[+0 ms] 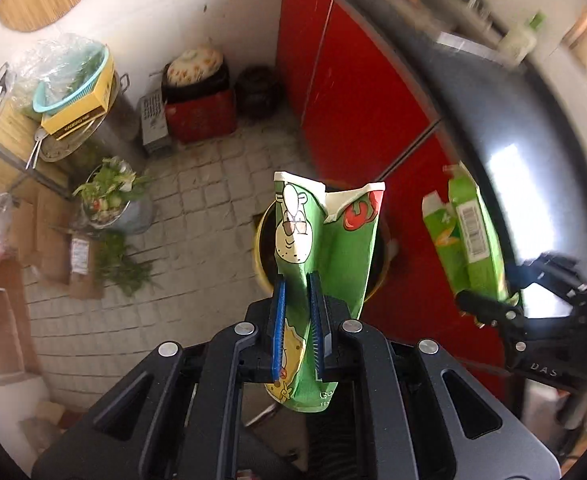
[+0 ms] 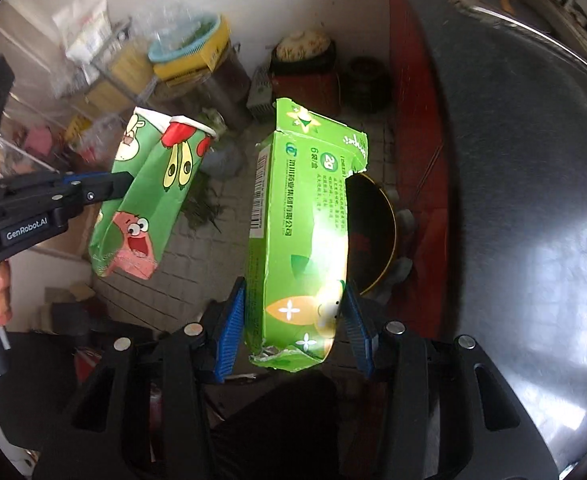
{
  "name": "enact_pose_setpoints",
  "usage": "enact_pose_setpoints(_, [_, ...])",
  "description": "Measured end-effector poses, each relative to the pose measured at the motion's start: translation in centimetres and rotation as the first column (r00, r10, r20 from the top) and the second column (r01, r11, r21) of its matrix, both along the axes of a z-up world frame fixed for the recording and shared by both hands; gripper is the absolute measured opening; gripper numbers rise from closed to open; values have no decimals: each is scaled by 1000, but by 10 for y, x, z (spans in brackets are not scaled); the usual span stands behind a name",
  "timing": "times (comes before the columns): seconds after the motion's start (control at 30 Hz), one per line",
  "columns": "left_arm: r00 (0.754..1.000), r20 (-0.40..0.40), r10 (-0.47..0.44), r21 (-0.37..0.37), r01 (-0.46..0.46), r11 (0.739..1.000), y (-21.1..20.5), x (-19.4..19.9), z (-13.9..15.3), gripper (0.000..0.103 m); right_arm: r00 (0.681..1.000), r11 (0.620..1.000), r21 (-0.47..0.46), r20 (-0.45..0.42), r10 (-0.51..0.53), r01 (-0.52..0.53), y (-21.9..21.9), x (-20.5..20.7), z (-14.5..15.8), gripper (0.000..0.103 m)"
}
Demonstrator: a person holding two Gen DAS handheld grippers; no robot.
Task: Collect trash
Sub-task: 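Carry the green wrapper and snack box over the trash bin with both grippers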
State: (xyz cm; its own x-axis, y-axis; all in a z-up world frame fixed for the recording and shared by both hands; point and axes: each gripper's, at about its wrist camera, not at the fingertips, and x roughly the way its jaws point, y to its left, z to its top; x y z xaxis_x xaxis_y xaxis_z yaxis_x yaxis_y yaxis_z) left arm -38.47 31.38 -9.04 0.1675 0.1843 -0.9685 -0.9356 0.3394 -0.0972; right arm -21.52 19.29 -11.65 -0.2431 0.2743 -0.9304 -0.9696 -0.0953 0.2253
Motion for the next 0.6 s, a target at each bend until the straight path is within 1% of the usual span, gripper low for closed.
enact_pose_setpoints(0.07, [1000,-2,1,-42,-1,999,3,1,-21,11,999,1000,-29,32,9,-8,10,-9,-16,46])
enact_pose_setpoints(0.1, [1000,-9,-5,-54,4,999,4,3,-30,11,999,999,-39,50,17,-15,12,-14,-23,46])
enact_pose_setpoints(0.2, [1000,12,-4,-81,5,997,12,9,-51,10,995,998,-60,89,39,-34,19,-23,-39,46])
enact_pose_setpoints(0.33, [1000,26,-5,-92,8,996,24,18,-70,11,991,995,-86,120,51,-40,30,-32,-54,46])
enact_pose_setpoints(0.5, [999,46,14,-115,-8,993,30,19,-89,11,989,993,-114,141,48,-32,41,-30,-71,46])
enact_pose_setpoints(0.6, [999,46,20,-131,-14,991,30,20,-94,11,988,991,-129,149,45,-26,44,-31,-79,46])
